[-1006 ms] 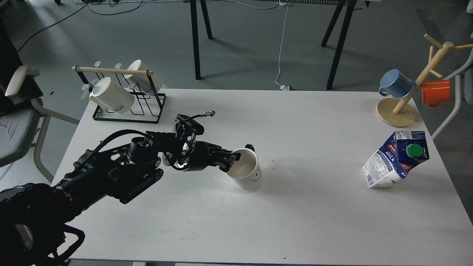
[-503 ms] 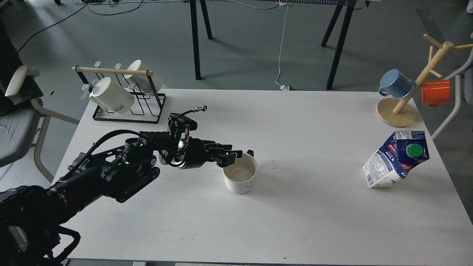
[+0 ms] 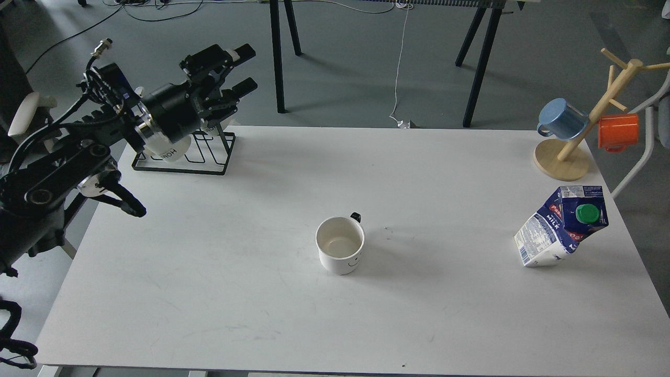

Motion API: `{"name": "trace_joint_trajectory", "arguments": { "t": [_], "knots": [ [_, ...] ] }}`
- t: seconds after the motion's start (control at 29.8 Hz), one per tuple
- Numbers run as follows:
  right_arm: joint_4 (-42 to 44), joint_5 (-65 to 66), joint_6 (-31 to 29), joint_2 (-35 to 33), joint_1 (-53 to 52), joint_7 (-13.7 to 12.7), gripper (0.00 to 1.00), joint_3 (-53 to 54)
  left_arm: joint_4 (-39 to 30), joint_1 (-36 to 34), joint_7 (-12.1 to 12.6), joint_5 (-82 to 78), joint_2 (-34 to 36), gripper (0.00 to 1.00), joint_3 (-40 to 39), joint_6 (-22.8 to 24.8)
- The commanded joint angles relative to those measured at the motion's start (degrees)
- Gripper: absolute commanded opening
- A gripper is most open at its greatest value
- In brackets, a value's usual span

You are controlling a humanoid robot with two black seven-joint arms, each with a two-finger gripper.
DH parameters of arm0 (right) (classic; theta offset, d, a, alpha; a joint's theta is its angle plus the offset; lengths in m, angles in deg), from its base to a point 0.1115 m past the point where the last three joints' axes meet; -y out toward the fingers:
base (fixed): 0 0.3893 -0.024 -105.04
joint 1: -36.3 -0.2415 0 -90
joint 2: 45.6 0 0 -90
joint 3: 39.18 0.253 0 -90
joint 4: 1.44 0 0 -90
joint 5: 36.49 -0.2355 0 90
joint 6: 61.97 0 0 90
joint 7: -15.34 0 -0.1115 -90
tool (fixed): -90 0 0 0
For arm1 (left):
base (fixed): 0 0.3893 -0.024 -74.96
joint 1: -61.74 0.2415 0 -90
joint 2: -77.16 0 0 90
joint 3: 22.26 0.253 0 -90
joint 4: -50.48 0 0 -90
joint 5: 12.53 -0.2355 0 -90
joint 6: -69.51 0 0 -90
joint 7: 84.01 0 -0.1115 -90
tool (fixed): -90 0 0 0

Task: Place cup and milk with both arms
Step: 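Release the mug and withdraw the left arm toward the mug rack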

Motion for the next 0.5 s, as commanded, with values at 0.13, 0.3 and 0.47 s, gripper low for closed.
{"name": "trace_joint_trajectory", "arguments": {
  "t": [0.13,0.3,0.47],
  "knots": [
    [-1.9,-1.5,0.0,-1.4,11.8,-0.4,0.98,-0.2,1.8,1.8,0.0,15.7,3.6,0.87,1.3,0.0],
    [-2.1,-1.3,0.0,-0.8,16.9,-1.3,0.98,-0.7,1.7,4.6,0.0,14.5,3.5,0.88,2.8,0.0],
    [-3.2,-0.7,0.0,1.9,19.7,-1.3,0.98,-2.4,1.7,4.5,0.0,13.7,3.5,0.89,2.8,0.0]
  ]
}}
